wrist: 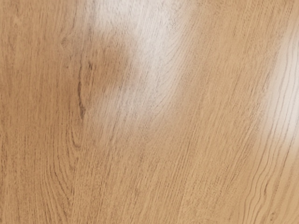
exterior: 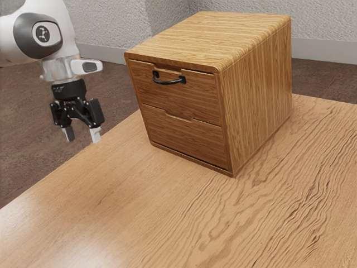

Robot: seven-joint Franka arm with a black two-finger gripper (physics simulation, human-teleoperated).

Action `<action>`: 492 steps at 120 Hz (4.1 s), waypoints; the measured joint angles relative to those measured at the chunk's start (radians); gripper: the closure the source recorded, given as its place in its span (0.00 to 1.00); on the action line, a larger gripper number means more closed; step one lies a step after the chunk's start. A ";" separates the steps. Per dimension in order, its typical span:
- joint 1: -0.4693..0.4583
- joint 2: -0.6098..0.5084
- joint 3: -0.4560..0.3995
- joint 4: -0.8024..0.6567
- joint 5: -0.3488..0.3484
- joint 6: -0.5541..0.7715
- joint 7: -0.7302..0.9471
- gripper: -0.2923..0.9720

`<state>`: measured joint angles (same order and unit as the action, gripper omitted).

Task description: Pull the drawer handle with one arm to open the drawer

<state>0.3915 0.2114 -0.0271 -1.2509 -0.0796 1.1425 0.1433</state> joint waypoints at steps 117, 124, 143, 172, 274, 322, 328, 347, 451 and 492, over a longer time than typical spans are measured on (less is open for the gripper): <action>-0.170 -0.077 0.009 -0.020 0.081 0.443 0.981 0.23; -0.161 -0.077 0.023 -0.028 0.049 0.475 1.051 0.23; -0.175 -0.052 0.016 -0.030 0.009 0.559 1.213 0.23; -0.189 -0.031 0.012 -0.020 -0.012 0.643 1.390 0.23; -0.200 0.040 -0.003 0.002 -0.018 0.737 1.651 0.26; -0.194 0.037 -0.002 0.002 -0.018 0.738 1.683 0.57; -0.195 0.034 -0.001 0.002 -0.018 0.736 1.685 0.61; -0.199 0.018 0.009 -0.001 -0.030 0.723 1.683 0.72; -0.191 -0.048 0.048 -0.016 -0.070 0.499 1.553 0.81; -0.182 -0.147 0.054 -0.140 -0.065 0.474 1.502 0.81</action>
<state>0.2092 0.0648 0.0270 -1.3911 -0.1444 1.6162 1.6455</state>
